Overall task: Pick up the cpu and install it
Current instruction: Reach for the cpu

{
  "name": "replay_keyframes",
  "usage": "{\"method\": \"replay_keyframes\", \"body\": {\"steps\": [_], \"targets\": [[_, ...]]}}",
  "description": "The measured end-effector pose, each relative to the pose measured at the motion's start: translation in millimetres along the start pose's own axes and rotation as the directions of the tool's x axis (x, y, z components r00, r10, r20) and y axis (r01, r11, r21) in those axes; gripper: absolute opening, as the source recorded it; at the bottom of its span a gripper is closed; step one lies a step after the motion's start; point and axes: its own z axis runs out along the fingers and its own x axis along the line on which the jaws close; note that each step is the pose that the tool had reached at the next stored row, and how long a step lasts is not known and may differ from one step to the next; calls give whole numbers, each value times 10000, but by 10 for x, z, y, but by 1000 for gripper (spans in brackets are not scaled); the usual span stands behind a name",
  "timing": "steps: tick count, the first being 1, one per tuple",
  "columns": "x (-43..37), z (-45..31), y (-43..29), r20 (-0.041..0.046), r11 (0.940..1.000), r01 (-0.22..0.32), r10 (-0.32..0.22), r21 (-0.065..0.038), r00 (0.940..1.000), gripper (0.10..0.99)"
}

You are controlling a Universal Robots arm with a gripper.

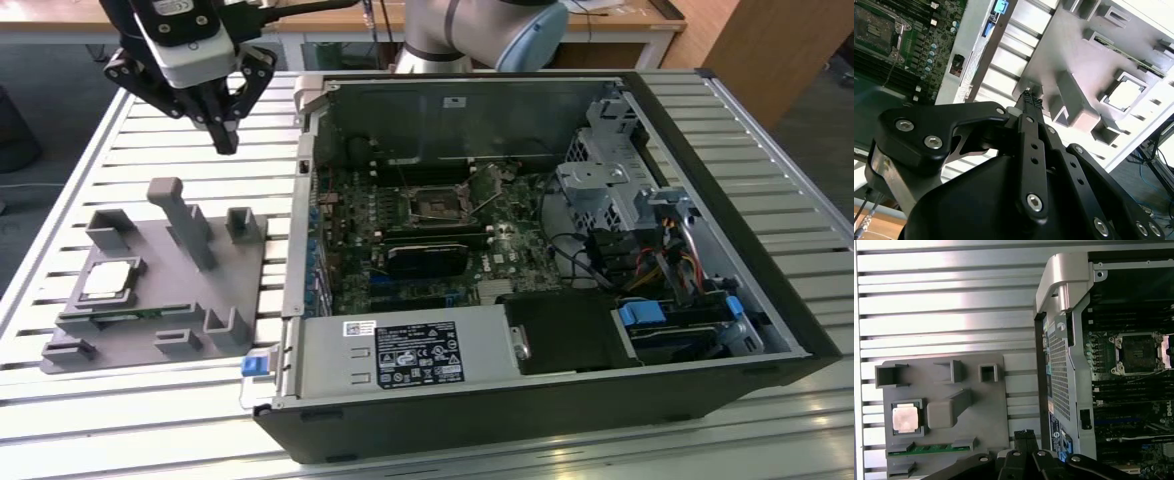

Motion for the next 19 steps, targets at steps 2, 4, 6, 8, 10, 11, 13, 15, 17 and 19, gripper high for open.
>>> {"method": "replay_keyframes", "body": {"steps": [2, 4, 6, 8, 10, 11, 13, 15, 17, 19], "targets": [[15, 1, -1, 0, 10000, -1, 1, 0, 10000, 106], [33, 4, -3, -1, 10000, 0, 0, 0, 10000, 106], [47, 5, -4, 0, 10000, 0, 0, 0, 10000, 106], [60, 6, -5, 0, 10000, 0, 0, 0, 10000, 106], [89, 8, -7, -1, 10000, 0, 0, 0, 10000, 106], [98, 8, -8, 0, 10000, -1, 1, 0, 10000, 106], [114, 9, -9, 0, 10000, -1, 1, 0, 10000, 106], [132, 10, -10, 0, 10000, -1, 1, 0, 10000, 106], [147, 11, -12, 0, 10000, 0, 0, 0, 10000, 106], [158, 11, -13, 0, 10000, 0, 0, 0, 10000, 106]]}}
